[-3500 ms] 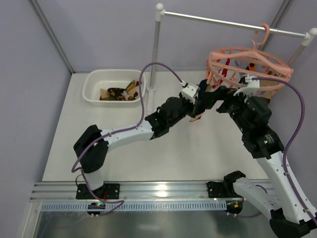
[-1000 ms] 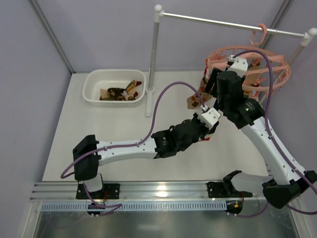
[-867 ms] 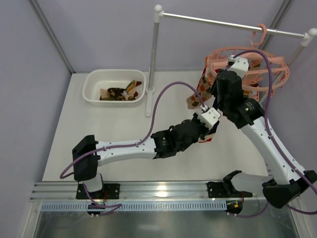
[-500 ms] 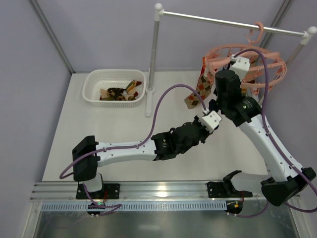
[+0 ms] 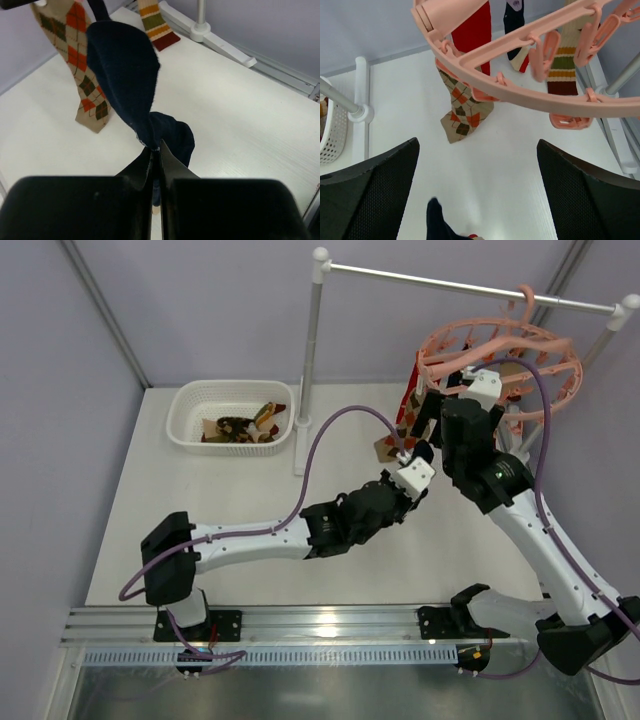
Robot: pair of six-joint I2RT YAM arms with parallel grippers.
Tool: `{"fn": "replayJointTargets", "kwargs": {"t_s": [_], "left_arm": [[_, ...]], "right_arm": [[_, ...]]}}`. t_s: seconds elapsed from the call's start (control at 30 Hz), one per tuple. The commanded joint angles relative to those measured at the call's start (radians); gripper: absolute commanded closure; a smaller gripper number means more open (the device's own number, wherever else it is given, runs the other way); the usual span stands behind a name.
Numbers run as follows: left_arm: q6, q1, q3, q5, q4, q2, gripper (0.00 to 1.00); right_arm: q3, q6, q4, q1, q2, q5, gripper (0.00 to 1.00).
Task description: Remove the socks clipped to the hanger
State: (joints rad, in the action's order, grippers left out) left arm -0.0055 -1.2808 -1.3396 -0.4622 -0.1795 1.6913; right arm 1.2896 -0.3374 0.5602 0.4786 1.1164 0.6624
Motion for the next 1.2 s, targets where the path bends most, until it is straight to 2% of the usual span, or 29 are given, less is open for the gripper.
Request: {"fn": "replayJointTargets", "kwargs": {"t_s": [0.0, 0.23, 0.47, 0.6, 0.83, 1.03, 1.17], "left_arm": [[-0.080, 0.073, 0.052, 0.033, -0.015, -0.088, 1.00], [-0.189, 0.236, 0.160, 0.122, -0.023, -0.196, 1.00], [-0.310, 0.461, 0.226, 0.282, -0.021, -0.277, 1.00], [-0.402, 0.631, 0.235, 0.440, -0.028, -0.298, 1.00], [-0.452, 0.808, 0.189, 0.552, 0.011, -0.295, 1.00], [-0.490, 0.934, 0.137, 0.547, 0.015, -0.246, 1.00], [-0.507, 1.034, 0.102, 0.461, 0.020, -0.220, 1.00]], "right_arm": [[-0.045, 0.009, -0.069, 0.003, -0.062, -0.063, 0.00], [-0.151, -0.008, -0.115, 0.005, -0.154, -0.142, 0.00], [-0.326, -0.019, -0.192, 0.005, -0.237, -0.222, 0.00], [-0.421, 0.009, -0.270, 0.005, -0.253, -0.264, 0.00], [-0.530, 0.008, -0.316, 0.002, -0.236, -0.282, 0.00], [-0.601, -0.005, -0.345, -0.003, -0.253, -0.302, 0.00], [-0.642, -0.003, -0.355, -0.015, -0.276, -0.305, 0.00]]}}
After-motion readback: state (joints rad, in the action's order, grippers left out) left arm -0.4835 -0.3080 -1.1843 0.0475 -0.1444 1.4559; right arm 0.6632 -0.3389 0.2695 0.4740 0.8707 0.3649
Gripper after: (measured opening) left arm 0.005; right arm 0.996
